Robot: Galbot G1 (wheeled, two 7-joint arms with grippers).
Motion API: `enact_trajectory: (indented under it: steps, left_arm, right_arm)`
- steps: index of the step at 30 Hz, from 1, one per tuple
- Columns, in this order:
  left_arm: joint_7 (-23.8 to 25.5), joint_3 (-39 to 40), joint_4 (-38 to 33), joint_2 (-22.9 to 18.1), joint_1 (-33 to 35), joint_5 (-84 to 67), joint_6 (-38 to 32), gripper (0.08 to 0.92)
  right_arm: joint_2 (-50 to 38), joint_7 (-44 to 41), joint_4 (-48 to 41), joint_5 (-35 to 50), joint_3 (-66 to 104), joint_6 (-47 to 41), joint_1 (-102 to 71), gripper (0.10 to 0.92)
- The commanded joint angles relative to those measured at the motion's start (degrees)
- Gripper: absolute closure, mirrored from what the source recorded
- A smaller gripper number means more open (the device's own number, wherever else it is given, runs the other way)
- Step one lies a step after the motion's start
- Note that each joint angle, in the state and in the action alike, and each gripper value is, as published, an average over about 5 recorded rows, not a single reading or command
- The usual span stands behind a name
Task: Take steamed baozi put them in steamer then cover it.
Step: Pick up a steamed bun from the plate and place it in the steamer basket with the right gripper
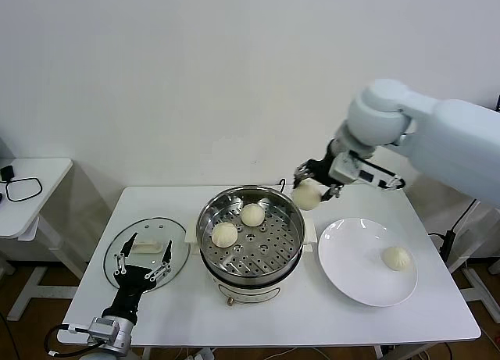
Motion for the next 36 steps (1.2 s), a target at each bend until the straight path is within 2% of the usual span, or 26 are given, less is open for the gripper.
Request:
enact_trajectory:
  steps: [1, 36]
  left_arm:
    - [0.18, -0.77, 0.64, 0.22, -0.15, -0.21, 0.02, 0.177]
    - [1.45, -4.31, 4.68, 0.7, -1.53, -1.26, -0.27, 0.177]
  right_arm:
    - [8.62, 3.1, 1.17, -1.49, -6.25, 5.27, 1.85, 0.321]
    - [21.85, 2.77, -7.86, -1.45, -6.85, 7.65, -9.7, 0.321]
